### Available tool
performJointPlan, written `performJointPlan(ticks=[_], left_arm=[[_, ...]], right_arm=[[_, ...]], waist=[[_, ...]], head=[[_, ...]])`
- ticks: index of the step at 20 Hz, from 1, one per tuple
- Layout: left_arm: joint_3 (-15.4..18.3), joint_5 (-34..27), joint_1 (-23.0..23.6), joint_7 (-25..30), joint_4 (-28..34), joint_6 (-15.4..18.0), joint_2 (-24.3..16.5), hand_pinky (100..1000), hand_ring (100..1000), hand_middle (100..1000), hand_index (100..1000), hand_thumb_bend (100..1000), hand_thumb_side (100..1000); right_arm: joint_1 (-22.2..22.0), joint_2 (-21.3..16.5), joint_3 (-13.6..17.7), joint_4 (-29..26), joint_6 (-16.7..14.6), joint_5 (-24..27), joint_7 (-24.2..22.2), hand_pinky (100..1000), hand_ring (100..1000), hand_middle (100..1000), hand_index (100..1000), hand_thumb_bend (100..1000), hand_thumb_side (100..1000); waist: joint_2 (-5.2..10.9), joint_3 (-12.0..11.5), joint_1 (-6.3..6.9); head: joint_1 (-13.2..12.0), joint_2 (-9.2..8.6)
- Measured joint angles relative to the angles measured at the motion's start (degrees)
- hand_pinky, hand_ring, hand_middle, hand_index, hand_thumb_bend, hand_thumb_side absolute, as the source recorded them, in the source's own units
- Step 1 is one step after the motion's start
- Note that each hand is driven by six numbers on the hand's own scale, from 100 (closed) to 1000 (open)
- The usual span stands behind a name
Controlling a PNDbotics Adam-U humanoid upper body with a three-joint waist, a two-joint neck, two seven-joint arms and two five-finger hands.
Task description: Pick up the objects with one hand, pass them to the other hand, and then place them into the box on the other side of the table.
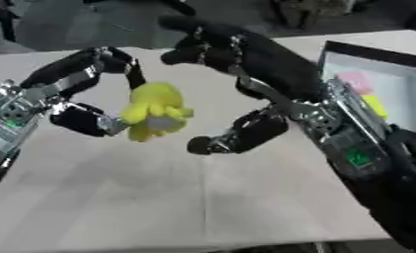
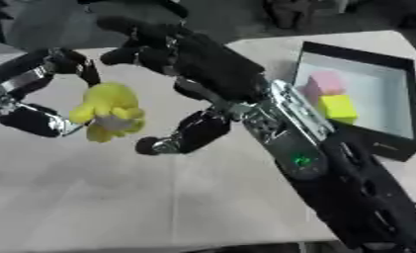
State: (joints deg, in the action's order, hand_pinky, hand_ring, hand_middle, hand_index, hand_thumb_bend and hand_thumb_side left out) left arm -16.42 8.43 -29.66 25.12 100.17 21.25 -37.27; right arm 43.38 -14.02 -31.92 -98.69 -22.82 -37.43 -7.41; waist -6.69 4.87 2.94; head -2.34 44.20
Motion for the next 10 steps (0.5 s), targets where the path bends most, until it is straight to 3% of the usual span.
performJointPlan(ticks=[10], left_arm=[[-0.3,-2.1,-0.6,0.7,1.2,-0.7,0.5,655,522,501,630,117,192]], right_arm=[[-0.6,1.3,-0.5,2.0,1.0,1.1,-0.2,868,800,1000,768,570,292]], waist=[[0.02,0.0,-0.04]], head=[[1.0,0.00]])
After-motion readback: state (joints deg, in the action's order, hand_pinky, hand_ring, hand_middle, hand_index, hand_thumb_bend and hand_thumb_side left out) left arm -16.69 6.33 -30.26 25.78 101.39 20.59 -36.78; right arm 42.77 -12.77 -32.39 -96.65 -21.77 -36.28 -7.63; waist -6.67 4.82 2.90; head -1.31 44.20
